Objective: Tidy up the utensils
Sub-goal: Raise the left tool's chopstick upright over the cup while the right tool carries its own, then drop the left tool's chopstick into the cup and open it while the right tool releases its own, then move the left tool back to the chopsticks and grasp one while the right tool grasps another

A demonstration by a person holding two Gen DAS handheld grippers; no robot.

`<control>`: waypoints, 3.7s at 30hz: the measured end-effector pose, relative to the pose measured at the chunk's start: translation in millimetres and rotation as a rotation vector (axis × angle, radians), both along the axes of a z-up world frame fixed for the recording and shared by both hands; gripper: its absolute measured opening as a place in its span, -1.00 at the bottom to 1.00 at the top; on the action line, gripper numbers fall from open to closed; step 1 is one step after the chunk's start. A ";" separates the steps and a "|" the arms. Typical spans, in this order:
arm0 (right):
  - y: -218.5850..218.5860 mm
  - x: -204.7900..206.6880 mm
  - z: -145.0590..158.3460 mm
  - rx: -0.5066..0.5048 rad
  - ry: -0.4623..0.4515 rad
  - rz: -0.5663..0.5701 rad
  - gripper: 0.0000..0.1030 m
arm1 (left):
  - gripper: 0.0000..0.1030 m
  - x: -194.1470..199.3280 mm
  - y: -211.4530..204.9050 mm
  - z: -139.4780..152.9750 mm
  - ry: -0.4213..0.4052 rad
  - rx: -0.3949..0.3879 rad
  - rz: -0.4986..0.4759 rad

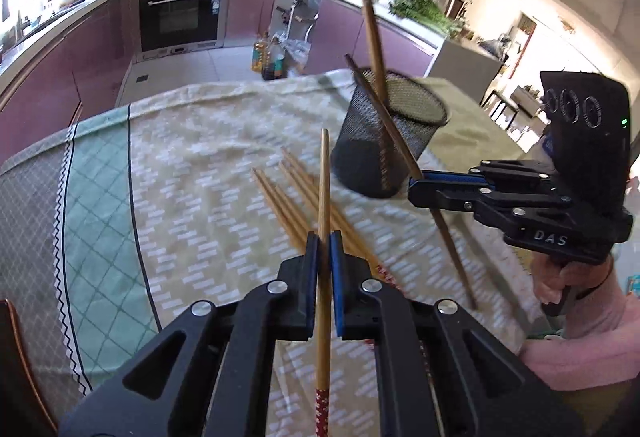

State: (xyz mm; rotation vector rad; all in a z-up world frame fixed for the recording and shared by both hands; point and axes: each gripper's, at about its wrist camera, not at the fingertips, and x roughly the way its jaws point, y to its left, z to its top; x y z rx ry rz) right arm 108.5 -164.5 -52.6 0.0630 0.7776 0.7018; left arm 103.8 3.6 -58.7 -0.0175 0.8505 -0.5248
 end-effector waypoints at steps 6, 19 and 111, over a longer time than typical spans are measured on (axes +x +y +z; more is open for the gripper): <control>-15.5 -6.4 19.4 0.046 -0.053 -0.019 -0.88 | -0.86 -9.4 5.3 31.2 -0.046 -0.084 -0.028; -37.5 -13.2 49.2 0.096 -0.142 -0.045 -0.88 | -0.86 -14.6 15.5 80.6 -0.148 -0.213 -0.047; 15.8 -3.3 -40.9 -0.056 0.130 0.000 -0.45 | -0.33 2.8 3.5 -32.7 0.066 -0.009 0.063</control>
